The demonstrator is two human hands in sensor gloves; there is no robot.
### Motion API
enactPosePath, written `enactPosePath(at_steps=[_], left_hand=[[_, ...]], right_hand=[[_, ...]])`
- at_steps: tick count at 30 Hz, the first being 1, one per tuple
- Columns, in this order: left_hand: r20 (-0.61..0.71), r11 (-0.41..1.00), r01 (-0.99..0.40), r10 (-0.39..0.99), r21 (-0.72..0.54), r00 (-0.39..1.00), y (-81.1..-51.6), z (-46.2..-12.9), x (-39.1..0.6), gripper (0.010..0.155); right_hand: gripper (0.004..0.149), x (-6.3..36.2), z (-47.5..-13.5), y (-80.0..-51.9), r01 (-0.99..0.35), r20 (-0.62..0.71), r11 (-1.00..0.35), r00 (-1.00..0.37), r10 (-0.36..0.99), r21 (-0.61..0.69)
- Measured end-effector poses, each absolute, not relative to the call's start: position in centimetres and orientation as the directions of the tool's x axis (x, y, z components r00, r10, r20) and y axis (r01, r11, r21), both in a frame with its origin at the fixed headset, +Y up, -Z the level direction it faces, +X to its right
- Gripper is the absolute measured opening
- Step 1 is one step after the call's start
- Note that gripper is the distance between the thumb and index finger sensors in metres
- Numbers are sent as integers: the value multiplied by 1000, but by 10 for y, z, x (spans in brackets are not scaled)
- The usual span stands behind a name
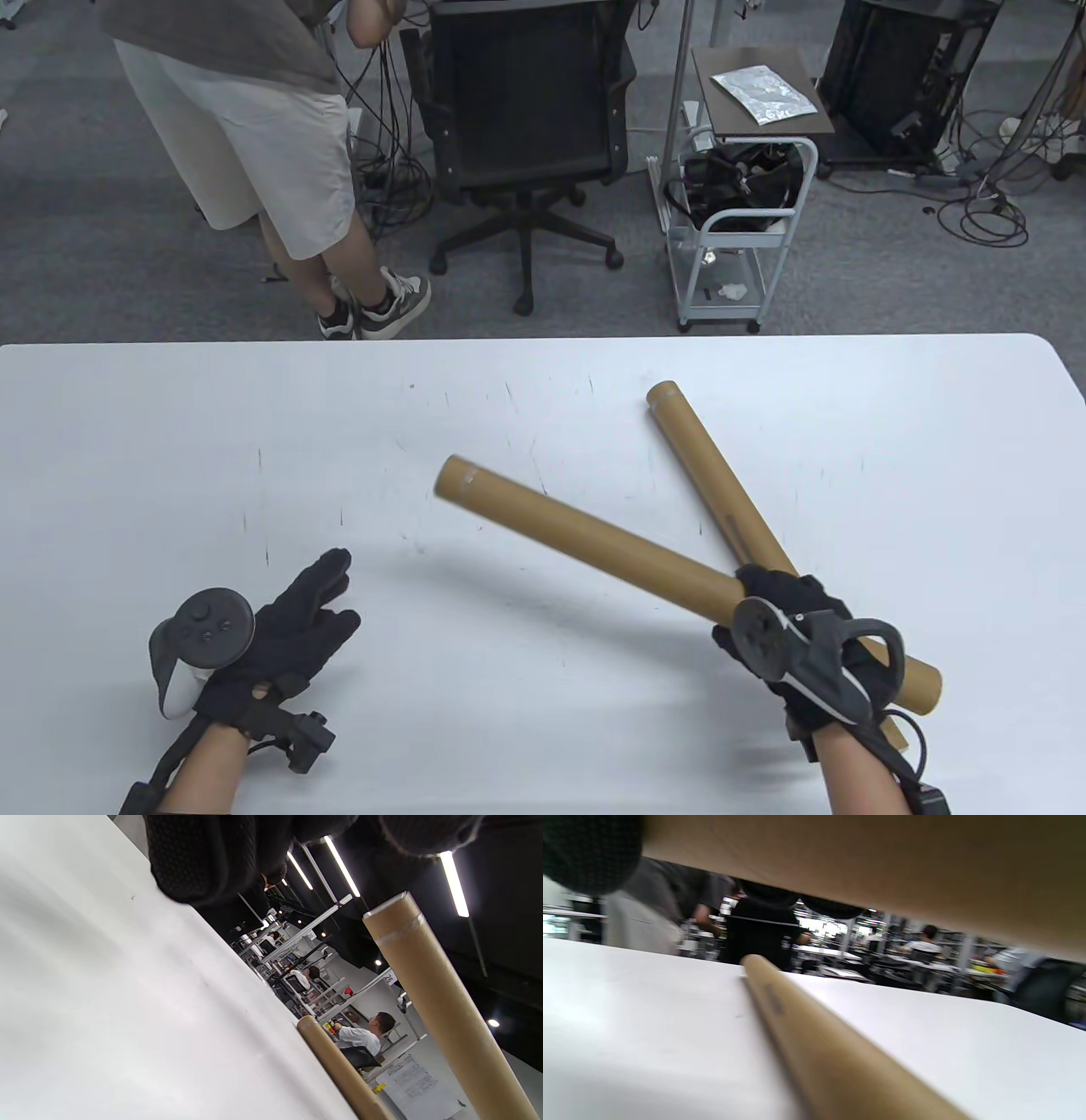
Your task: Roll up mouse pads and store in mailing tubes
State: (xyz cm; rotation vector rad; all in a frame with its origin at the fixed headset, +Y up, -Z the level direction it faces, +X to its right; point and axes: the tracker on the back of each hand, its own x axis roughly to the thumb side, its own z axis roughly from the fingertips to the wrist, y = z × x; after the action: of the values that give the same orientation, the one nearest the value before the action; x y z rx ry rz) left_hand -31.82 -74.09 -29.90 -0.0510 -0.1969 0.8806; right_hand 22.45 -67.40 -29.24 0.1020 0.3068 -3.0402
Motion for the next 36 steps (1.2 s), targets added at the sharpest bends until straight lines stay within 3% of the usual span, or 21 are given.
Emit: enactPosePath(at_steps=[7,13,21,23,27,36], left_hand=[[134,707,-685,707,-178,695,-747,-304,-313,65],[158,791,-597,612,-136,775,-747,-305,-309,63],[164,833,-536,553,-140,817,-751,-309,-306,62],[169,848,-512,529,-132,832,-750,-308,-306,62],[184,883,-453,468,-119,864,-750,-307,-304,61],[196,911,-399,413,-107,889,-750,-306,-302,62]], right_hand=[[78,299,-324,-681,-3,-404,-1000,-915,14,-30],[79,336,-350,-703,-196,-528,-975,-842,112,106],[78,363,-369,-732,-232,-531,-946,-843,79,227],[78,369,-370,-736,-307,-550,-920,-825,129,244],[76,374,-375,-743,-180,-526,-929,-850,-18,322],[76,371,-384,-742,-114,-474,-920,-876,-84,374]])
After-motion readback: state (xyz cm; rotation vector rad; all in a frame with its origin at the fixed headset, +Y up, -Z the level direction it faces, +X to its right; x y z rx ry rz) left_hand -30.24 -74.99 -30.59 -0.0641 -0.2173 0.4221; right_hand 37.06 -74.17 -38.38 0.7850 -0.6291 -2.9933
